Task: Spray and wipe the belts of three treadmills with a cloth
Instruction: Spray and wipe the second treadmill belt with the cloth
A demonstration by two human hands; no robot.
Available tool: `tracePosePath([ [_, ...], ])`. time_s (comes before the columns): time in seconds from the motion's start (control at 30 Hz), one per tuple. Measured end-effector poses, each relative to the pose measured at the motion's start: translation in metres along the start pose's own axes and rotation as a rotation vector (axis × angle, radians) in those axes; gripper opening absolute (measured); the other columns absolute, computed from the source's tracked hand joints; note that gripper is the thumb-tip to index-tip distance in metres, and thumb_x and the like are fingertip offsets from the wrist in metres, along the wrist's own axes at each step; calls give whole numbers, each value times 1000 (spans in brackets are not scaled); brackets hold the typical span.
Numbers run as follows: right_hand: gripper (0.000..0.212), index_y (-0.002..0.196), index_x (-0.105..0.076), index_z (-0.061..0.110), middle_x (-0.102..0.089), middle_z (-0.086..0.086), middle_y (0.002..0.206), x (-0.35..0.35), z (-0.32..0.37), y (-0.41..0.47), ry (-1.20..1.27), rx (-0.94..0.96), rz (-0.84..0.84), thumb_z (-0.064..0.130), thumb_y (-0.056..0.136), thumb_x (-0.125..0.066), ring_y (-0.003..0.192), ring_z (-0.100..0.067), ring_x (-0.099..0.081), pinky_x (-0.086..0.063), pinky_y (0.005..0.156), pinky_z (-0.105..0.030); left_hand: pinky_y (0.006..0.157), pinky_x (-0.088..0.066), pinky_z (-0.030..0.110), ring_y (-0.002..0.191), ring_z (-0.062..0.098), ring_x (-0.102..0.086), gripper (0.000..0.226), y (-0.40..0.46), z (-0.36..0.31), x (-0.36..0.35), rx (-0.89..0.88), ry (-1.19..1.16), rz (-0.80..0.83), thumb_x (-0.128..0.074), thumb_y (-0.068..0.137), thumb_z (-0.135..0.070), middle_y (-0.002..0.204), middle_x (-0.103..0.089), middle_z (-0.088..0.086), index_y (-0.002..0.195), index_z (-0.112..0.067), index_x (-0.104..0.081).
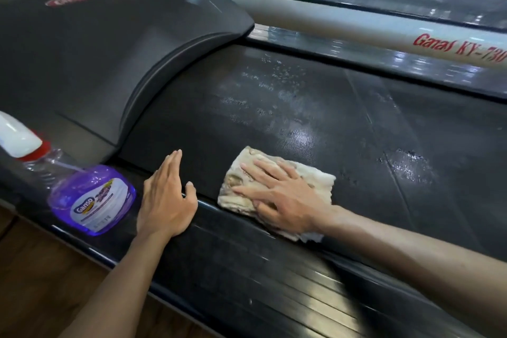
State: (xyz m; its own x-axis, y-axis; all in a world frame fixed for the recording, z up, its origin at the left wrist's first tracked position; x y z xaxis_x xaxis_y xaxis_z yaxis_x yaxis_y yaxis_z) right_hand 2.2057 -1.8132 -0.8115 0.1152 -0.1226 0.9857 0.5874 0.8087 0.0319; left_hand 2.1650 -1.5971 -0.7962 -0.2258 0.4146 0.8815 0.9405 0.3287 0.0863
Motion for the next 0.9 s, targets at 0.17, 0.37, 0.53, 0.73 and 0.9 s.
tracePosePath([
  [0.17,58,154,-33,54,-15,8,172,4,-46,-6,23,-131,37,50,97,-22,160,-17,-3,-9,126,-54,125,-16,41,153,16,-21,71,0,2,-3,-7,13,5,-49,98,-23,168,-20,-2,160,-22,-16],
  [0.37,62,155,-30,53,-11,6,173,8,0,21,32,-75,43,51,95,-18,160,-19,3,3,127,-52,125,-15,40,154,15,-20,69,1,0,-1,0,3,1,-48,99,-20,168,-21,-3,161,-23,-17],
  [0.53,55,154,-33,55,-13,10,172,0,-22,-15,-1,-21,32,47,100,-26,160,-16,-2,-10,127,-53,124,-15,41,153,14,-20,69,-2,3,-3,4,-2,6,-47,99,-22,168,-20,-4,161,-23,-16],
  [0.73,64,154,-30,55,-15,8,172,7,-8,33,34,-145,38,54,93,-12,160,-18,-1,-2,126,-57,124,-16,40,153,15,-22,67,0,2,-3,8,-3,10,-47,99,-21,167,-22,-3,160,-23,-18],
  [0.9,52,154,-35,53,-17,7,172,-1,-5,-7,-8,70,11,47,102,-30,160,-18,-5,-10,127,-54,123,-16,40,152,14,-23,67,0,4,-3,4,-15,5,-47,99,-20,167,-23,-4,160,-23,-19],
])
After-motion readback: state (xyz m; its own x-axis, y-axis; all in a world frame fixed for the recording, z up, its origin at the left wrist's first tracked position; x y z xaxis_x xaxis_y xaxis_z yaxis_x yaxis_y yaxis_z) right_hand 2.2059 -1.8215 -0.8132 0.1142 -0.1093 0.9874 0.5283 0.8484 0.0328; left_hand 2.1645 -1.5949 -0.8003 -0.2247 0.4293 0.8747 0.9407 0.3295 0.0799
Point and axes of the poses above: each hand's wrist, its own y-axis towards the middle knuckle, its own x-axis out of the back of the hand, z = x × y, the point moved 10 cm from there along y, towards the middle knuckle
